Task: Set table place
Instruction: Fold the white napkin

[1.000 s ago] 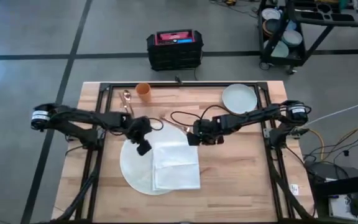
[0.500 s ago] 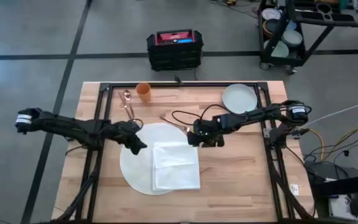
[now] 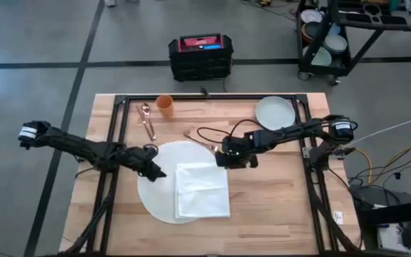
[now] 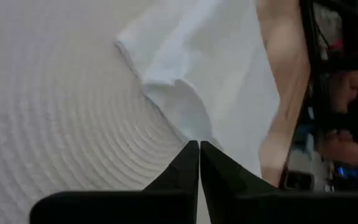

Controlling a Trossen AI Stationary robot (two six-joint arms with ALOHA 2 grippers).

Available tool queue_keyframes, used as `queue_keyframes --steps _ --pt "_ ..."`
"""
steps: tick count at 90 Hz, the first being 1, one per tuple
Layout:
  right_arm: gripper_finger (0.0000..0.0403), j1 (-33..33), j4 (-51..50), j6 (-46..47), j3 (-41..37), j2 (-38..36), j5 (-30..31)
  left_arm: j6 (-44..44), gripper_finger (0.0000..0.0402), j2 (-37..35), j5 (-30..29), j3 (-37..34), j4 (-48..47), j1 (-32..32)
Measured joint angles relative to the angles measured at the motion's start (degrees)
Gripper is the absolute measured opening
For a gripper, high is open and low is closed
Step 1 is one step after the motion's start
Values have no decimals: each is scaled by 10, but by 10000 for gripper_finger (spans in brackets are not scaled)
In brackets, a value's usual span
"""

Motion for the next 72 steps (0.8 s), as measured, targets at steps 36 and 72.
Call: queue_keyframes --steps 36,72 --pt "0 0 2 -41 0 0 2 -64 0 118 5 0 93 -4" --pt "0 0 4 -56 0 0 4 -85 0 198 13 0 190 3"
